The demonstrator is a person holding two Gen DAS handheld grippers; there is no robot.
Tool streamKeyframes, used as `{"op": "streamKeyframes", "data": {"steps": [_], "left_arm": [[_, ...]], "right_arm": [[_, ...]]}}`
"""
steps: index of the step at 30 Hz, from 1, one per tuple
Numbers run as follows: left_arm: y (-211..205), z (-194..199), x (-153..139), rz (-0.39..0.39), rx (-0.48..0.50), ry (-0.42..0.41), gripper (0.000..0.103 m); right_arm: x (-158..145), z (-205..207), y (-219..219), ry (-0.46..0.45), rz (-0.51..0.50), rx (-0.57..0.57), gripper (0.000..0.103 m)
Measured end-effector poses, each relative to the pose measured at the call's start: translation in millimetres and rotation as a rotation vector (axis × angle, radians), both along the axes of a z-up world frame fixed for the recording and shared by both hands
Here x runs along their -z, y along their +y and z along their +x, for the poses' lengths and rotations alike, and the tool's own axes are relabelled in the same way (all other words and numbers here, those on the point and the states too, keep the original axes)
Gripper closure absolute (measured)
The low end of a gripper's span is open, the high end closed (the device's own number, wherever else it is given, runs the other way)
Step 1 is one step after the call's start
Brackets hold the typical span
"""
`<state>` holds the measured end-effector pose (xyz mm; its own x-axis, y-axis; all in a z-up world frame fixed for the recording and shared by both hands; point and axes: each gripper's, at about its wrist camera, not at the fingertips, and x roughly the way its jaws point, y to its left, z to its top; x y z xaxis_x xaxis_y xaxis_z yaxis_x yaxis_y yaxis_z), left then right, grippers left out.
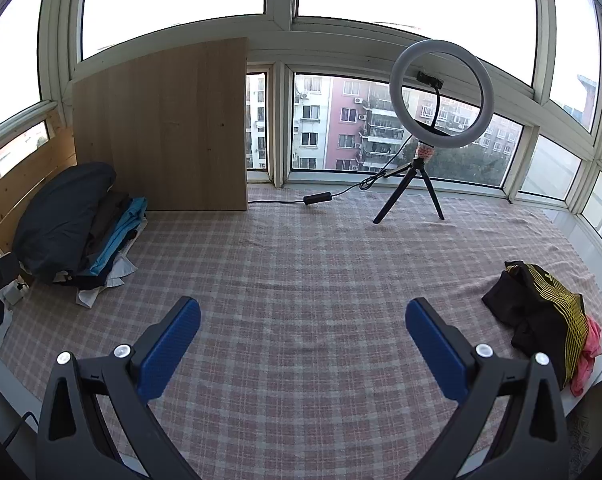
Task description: Fold clothes
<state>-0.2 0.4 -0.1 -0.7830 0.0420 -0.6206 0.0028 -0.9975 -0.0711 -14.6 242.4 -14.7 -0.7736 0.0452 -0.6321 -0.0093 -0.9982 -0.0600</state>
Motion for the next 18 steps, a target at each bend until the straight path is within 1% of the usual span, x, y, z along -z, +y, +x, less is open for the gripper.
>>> {"op": "streamKeyframes", "data": {"steps": [18], "left_arm": [[6.6,-3.5,4.4,-0.021,0.014,-0.023,0.001]], "right_arm": [[-0.1,2.2,7.7,0.003,-0.014,0.005,0.000]]}}
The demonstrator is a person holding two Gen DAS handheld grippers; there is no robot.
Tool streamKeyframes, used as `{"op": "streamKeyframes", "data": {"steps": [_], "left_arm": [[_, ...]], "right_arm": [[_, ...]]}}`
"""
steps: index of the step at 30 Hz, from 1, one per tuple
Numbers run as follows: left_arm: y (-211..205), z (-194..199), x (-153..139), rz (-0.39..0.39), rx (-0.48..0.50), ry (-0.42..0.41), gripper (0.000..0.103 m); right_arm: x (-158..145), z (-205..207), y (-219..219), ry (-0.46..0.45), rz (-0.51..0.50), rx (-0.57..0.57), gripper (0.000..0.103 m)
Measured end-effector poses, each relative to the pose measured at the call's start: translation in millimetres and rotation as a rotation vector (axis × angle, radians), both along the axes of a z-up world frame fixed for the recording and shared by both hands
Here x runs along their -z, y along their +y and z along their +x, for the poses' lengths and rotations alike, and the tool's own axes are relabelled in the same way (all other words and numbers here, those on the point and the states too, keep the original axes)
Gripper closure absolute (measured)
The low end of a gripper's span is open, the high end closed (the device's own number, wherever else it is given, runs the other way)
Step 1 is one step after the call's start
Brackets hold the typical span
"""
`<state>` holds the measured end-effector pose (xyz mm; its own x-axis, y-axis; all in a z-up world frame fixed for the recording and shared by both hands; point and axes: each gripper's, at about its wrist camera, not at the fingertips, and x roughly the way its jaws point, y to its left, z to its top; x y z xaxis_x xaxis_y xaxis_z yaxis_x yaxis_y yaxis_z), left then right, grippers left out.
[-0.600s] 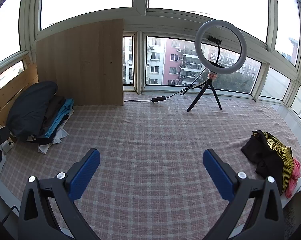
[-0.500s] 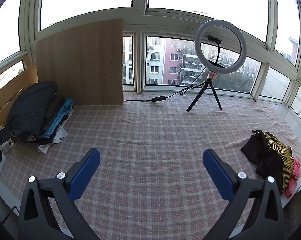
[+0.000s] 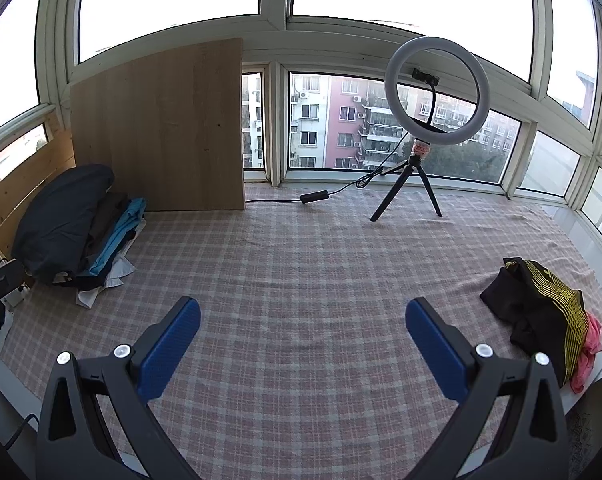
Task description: Fold clothes
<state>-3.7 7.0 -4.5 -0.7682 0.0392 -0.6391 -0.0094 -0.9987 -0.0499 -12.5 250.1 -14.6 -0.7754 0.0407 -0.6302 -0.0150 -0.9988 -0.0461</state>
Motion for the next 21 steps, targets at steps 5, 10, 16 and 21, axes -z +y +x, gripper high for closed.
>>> {"op": "streamKeyframes", "data": {"steps": [5,10,16,21], "left_arm": [[-0.7,-1.3,3.7,0.016,-0.004,-0.008,0.002],[2.7,-4.5,7.3,0.005,0.001,-0.019,0.002],[12.5,-10.4,9.2,0.007,0.028,-0.022,0.003],[28.3,-18.8,8.3,-0.020,0.057,-0.010,0.003]], "right_arm": [[-0.3,0.7,1.8,-0.001,0.002,0.005,0.000],[0.3,0.3,10.1,-0.006,-0.013,0.013,0.000],[2.1,0.6,23.0,-0.014,-0.018,0.047,0.000],[2.8,3.8,36.2,-0.011,0.012,0.086,0.000]]}}
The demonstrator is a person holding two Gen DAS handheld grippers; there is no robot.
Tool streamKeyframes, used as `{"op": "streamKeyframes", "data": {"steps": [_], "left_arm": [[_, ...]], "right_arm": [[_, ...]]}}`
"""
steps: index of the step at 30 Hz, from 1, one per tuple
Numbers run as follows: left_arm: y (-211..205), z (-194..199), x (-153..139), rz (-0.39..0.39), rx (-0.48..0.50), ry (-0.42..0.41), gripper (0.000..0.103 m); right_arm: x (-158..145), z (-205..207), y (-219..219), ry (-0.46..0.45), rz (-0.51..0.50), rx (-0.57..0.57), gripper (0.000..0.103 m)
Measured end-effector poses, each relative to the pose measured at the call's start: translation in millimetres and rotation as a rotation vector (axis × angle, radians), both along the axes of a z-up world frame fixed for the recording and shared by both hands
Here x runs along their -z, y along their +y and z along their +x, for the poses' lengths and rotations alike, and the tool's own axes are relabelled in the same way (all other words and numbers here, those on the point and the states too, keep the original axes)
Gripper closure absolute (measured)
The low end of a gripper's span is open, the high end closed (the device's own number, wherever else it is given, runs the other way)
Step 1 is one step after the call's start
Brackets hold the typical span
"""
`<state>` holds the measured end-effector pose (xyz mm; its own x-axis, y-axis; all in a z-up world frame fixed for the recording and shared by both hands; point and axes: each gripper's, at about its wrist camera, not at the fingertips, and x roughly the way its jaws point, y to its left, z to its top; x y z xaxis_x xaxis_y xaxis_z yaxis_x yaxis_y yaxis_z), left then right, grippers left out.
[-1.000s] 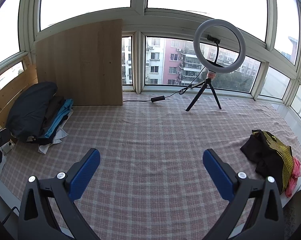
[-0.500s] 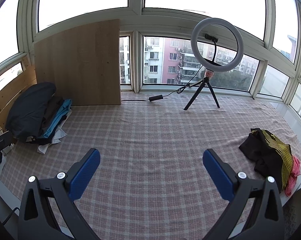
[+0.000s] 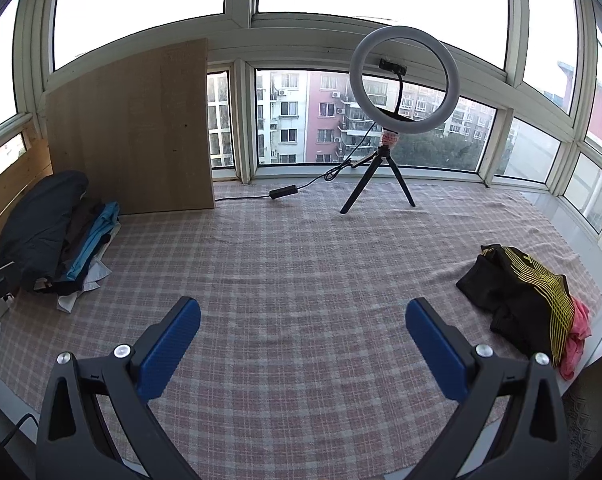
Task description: Fold clothes
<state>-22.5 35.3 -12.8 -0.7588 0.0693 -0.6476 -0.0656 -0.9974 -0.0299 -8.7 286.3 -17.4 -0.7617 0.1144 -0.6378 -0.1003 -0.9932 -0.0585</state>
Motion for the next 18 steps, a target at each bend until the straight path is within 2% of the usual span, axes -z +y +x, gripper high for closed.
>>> {"op": "streamKeyframes", "data": {"steps": [10,18], "left_arm": [[49.3,-26.2,2.1,0.007,0.104,-0.032,0.002],[100.5,-48.0,1.0,0.076,0.133,-0.046,0.002]], "right_arm": [[0.1,9.5,57.3,-0.011,-0.010,0.123,0.000],[0.0,20.3,132.0,0.013,-0.032,0.230,0.000]]}}
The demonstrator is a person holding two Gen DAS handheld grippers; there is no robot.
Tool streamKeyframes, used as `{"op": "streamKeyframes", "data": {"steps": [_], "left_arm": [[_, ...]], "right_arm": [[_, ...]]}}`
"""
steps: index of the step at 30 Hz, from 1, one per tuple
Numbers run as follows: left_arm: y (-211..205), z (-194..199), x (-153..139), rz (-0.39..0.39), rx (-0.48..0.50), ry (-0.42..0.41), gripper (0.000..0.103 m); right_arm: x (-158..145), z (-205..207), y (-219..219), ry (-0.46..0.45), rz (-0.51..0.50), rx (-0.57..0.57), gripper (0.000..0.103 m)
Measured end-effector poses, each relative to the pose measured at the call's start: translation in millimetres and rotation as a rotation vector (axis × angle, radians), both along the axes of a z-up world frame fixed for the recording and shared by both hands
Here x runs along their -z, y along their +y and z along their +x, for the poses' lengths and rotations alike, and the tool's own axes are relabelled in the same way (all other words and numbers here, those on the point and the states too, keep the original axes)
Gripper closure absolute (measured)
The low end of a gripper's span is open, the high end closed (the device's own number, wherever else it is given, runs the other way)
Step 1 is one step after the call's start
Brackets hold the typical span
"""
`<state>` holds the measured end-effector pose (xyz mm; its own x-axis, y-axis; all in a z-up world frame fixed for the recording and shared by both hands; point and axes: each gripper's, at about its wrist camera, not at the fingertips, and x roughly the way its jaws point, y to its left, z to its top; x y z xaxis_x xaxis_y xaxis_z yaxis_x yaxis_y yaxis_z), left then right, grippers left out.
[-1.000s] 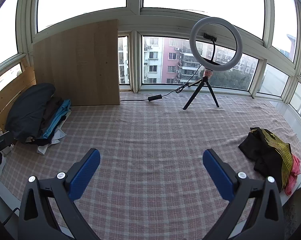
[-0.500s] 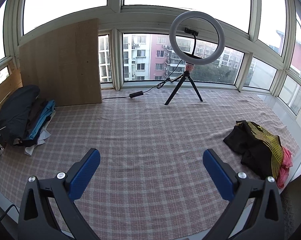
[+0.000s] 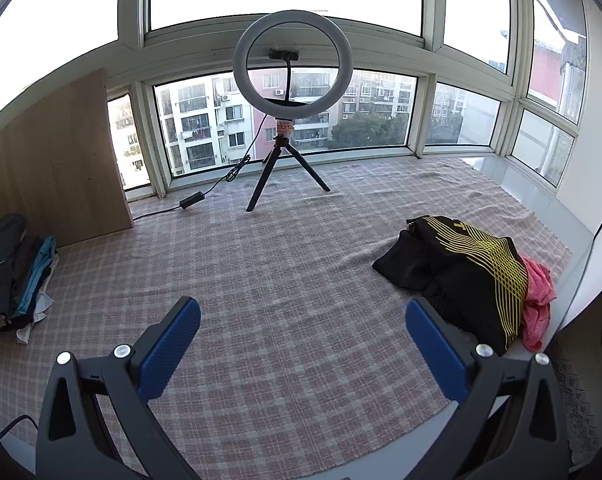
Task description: Fold clothes
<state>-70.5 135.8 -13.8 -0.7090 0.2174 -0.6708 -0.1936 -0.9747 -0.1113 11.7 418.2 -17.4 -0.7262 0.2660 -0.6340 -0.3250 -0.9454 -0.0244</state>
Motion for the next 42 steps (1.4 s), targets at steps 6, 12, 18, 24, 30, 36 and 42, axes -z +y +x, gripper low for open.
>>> {"op": "streamKeyframes", "data": {"steps": [6,12,18,24,30,36,42], "left_arm": [[55.2,-13.4,-7.1,-0.040,0.035,0.000,0.002],[110.9,-30.5,-11.3,-0.067,0.062,-0.003,0.002],[159.1,-44.6,-5.5,-0.080,0.090,-0.030,0.002],[197.7,-52.3,5.4,-0.097,0.110,-0.064,0.002],[206.4,-60.8,13.9,-0.123,0.090,-0.098,0.002],[197.8,-68.4,19.0,-0.132,0.048,-0.118,0.002],[189.7,-67.9,17.8,-0.144,0.034,-0.118,0.002]], "right_arm": [[2.5,-2.6,70.9,0.006,-0.046,0.061,0.000],[10.1,-8.0,149.9,0.018,-0.071,0.107,0.000],[27.0,-11.4,235.8,-0.002,-0.064,0.174,0.000],[61.4,-30.6,300.5,-0.071,-0.091,0.164,0.000],[120.0,-66.1,328.6,-0.255,-0.105,0.080,0.000],[156.0,-84.2,332.4,-0.409,-0.030,0.016,0.055],[136.7,-76.2,355.8,-0.373,-0.194,-0.030,0.093]]}}
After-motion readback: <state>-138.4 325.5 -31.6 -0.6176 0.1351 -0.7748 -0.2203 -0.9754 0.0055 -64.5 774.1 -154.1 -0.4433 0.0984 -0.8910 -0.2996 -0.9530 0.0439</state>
